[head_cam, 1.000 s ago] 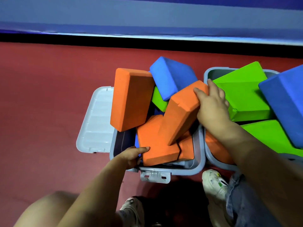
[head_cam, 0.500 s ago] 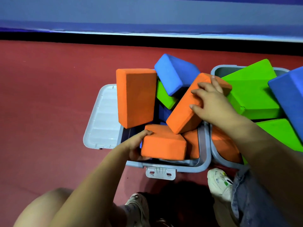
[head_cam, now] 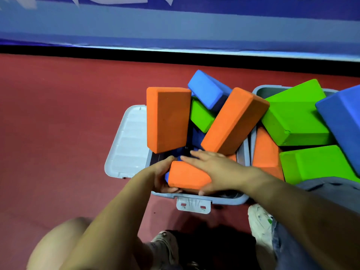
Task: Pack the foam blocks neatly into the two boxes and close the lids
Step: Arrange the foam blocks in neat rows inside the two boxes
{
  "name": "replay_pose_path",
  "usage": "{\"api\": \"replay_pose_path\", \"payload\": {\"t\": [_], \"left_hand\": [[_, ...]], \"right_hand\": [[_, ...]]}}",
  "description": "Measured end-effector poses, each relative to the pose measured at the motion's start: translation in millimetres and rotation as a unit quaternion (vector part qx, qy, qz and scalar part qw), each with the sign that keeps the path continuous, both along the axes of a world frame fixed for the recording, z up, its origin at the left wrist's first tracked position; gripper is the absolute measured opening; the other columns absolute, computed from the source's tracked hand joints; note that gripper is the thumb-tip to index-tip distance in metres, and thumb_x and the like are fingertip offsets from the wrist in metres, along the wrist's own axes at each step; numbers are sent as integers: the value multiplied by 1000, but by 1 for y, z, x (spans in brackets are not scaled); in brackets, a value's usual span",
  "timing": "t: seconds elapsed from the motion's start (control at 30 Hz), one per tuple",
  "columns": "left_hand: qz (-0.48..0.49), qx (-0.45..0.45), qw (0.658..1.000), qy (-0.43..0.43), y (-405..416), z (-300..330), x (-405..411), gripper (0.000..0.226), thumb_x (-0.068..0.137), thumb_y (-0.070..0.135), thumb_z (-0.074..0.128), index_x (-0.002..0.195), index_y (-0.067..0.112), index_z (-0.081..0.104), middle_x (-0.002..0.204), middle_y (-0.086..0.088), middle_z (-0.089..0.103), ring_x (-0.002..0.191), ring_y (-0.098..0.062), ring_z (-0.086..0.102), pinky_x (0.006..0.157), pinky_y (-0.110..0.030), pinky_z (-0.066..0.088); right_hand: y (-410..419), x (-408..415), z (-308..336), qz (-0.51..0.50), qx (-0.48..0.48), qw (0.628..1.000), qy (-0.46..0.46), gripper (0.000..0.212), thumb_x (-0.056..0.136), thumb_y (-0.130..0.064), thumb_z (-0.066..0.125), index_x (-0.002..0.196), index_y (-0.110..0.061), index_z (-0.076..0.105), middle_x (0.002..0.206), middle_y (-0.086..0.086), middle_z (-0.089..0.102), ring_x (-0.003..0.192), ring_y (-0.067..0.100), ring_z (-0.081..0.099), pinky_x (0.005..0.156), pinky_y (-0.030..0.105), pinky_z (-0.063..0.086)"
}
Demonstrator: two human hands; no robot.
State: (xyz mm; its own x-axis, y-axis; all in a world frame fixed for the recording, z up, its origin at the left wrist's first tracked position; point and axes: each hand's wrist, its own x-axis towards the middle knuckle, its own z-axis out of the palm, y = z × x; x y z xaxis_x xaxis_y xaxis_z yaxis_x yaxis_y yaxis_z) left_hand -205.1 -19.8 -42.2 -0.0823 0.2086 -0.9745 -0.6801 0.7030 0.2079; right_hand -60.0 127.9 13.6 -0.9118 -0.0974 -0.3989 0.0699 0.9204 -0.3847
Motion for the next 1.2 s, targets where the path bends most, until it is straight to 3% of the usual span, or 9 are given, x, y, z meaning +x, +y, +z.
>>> {"api": "replay_pose_path", "payload": {"t": [0.23,0.33,0.4,0.5,0.7,0.87,0.97,1.1,1.2], "left_hand": [[-29,33,999,1,-7,-2,-10,69,85,71,42,124,15,53,108,-25,65,80,-39,69,57,-33,59],[-53,36,996,66,-15,1,-24,70,88,70,36,137,21,43,132,-20,52,103,-40,64,86,-43,52],[-41,16,987,158,-23,6,-37,59,94,57,41,131,11,47,129,-12,53,114,-35,57,93,-41,46],[-31,11,970,239,-33,3,-52,38,94,42,51,112,10,58,111,-11,61,93,-25,62,85,-36,50],[-116,30,979,163,-26,-32,-35,55,89,46,58,130,10,50,124,-14,60,111,-33,58,101,-48,45],[-118,63,981,139,-2,-26,-20,56,88,60,52,134,29,42,123,-1,56,108,-21,59,87,-42,49],[-192,75,954,218,11,-23,-12,51,91,54,53,132,25,47,123,-1,57,107,-20,59,96,-41,48],[-403,50,843,354,32,-30,22,61,89,39,64,141,16,42,137,-5,52,122,-20,52,96,-24,41],[-389,75,861,318,46,-44,54,77,83,39,71,145,16,33,142,-8,47,127,-19,48,98,-23,38]], "right_hand": [[-14,-5,-21,-18,81,996,-36,105,77,-36,72,147,-42,-7,147,4,21,133,28,29,108,49,28],[-7,-9,-17,-65,89,993,-47,108,74,-22,71,146,-42,-6,139,5,28,125,30,38,104,51,33],[2,-12,-9,-107,76,990,-50,110,71,-19,71,145,-43,-6,131,5,33,119,32,42,98,50,37],[14,-14,7,-144,66,987,-35,112,68,-24,74,143,-46,-7,125,3,36,116,30,44,92,46,40],[46,-10,30,-211,-1,977,-3,112,58,-40,75,141,-54,0,121,4,41,116,30,47,98,42,43],[82,9,56,-276,-73,957,53,100,65,-30,80,145,-45,21,126,5,43,118,21,47,93,21,37],[97,29,73,-299,-122,943,82,97,65,-24,82,143,-45,28,134,-4,43,117,12,45,86,12,36],[115,64,99,-326,-181,916,148,96,65,-16,83,137,-54,31,135,-20,43,114,0,47,81,3,36],[120,90,111,-319,-175,915,175,99,64,-13,83,132,-61,30,136,-17,43,117,-3,44,90,10,37]]}}
